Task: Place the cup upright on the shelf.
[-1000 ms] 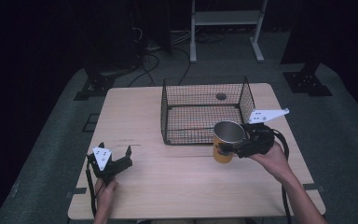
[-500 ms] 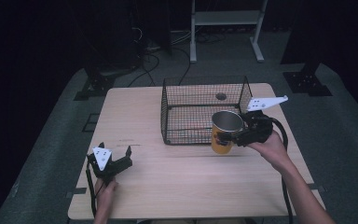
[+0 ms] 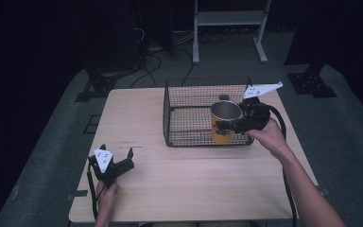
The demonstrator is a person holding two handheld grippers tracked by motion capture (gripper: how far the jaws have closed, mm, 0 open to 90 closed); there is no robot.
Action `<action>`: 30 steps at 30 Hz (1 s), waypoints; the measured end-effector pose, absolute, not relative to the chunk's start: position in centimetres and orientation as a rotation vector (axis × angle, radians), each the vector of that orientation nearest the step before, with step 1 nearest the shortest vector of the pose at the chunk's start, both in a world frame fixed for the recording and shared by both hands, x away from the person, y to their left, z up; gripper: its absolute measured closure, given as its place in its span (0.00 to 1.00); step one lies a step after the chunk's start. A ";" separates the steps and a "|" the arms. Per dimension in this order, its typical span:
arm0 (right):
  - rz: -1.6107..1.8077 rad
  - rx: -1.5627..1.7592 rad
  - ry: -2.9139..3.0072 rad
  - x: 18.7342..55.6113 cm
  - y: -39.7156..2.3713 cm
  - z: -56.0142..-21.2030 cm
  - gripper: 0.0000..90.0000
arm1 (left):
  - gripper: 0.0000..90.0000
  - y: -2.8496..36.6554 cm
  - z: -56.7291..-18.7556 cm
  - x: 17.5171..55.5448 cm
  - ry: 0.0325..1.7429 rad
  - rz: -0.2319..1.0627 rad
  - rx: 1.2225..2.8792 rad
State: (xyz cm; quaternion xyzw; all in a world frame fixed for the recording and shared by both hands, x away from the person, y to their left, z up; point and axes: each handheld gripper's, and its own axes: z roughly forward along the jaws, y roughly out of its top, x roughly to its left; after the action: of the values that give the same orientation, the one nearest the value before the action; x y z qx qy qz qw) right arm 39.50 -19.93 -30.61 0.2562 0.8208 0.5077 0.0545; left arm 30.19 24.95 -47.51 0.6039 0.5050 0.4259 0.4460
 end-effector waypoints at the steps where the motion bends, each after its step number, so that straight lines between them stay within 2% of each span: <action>1: 1.543 0.778 2.494 39.7 -19.9 -30.6 0.14 | 0.01 24.9 -47.5 30.2 1.251 1.054 1.496; 30: 1.472 0.799 2.535 45.4 -17.3 -30.4 0.14 | 0.01 25.0 -47.5 30.2 1.250 1.049 1.491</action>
State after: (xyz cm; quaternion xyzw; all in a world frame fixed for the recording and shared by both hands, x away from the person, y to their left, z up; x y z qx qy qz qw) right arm 45.37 -17.28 -30.42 0.2628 0.8332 0.4838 0.0518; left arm 30.18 24.99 -47.51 0.6028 0.5054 0.4241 0.4487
